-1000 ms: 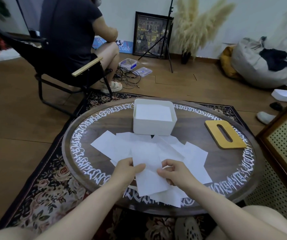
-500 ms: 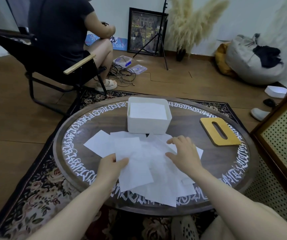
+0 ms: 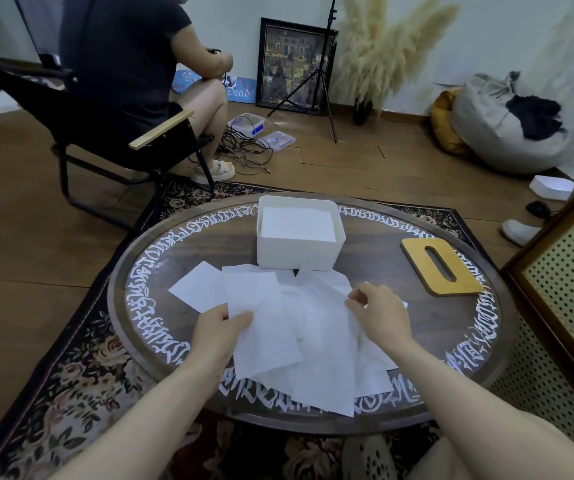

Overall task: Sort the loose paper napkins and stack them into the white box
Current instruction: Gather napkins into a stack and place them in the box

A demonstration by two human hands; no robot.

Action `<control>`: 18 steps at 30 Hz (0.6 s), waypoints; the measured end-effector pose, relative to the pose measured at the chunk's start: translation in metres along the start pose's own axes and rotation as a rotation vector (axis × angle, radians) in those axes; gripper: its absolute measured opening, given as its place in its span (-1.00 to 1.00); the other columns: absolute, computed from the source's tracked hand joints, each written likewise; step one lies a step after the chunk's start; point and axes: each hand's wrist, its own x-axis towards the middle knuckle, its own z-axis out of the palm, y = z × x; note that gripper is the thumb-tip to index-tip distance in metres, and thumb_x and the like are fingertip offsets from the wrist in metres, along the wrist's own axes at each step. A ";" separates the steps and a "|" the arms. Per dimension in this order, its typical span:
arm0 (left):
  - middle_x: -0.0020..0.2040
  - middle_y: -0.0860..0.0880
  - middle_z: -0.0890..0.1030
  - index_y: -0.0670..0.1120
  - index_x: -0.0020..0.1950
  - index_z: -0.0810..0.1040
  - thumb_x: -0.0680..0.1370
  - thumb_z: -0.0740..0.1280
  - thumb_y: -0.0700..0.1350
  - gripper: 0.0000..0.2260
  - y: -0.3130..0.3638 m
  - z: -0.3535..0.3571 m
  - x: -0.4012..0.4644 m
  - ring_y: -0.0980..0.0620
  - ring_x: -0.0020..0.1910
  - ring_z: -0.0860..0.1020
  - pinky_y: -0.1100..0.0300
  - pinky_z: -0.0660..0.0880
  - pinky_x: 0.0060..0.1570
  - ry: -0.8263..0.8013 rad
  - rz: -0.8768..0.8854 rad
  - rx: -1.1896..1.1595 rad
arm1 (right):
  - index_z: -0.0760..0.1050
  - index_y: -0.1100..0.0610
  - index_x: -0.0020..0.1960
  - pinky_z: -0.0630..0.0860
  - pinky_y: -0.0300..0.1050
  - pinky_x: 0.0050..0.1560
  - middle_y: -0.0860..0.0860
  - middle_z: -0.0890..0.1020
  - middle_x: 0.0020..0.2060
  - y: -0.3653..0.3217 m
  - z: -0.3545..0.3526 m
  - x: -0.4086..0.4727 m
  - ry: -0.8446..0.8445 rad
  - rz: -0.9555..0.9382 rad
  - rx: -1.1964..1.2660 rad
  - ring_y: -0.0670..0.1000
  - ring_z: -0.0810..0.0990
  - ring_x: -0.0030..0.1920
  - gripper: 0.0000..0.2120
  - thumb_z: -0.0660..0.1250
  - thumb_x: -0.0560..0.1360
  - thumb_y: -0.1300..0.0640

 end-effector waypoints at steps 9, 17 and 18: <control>-0.04 -0.09 0.64 -0.10 -0.13 0.58 0.57 0.30 -0.26 -0.87 0.002 0.002 0.001 -0.15 -0.03 0.60 0.02 0.53 -0.06 0.018 -0.014 -0.013 | 0.53 0.01 -0.19 0.38 -0.19 -0.34 -0.13 0.62 -0.32 -0.017 -0.020 -0.014 0.131 0.033 0.431 -0.13 0.56 -0.26 -0.88 0.36 0.52 0.14; -0.06 -0.14 0.65 -0.14 -0.12 0.60 0.56 0.31 -0.28 -0.89 0.002 0.000 0.004 -0.13 -0.10 0.59 0.04 0.52 -0.09 0.032 0.012 0.001 | 0.55 0.15 -0.15 0.38 -0.27 -0.35 0.00 0.56 -0.35 -0.017 -0.035 -0.032 0.107 0.329 0.960 -0.08 0.43 -0.44 -0.94 0.40 0.49 0.24; -0.06 -0.13 0.64 -0.15 -0.11 0.60 0.55 0.31 -0.28 -0.90 0.002 0.000 0.004 -0.13 -0.10 0.59 0.05 0.52 -0.10 0.031 0.017 0.007 | 0.56 0.15 -0.14 0.34 -0.24 -0.35 0.03 0.54 -0.29 -0.015 -0.032 -0.035 0.077 0.408 0.973 -0.05 0.41 -0.44 -0.95 0.40 0.49 0.22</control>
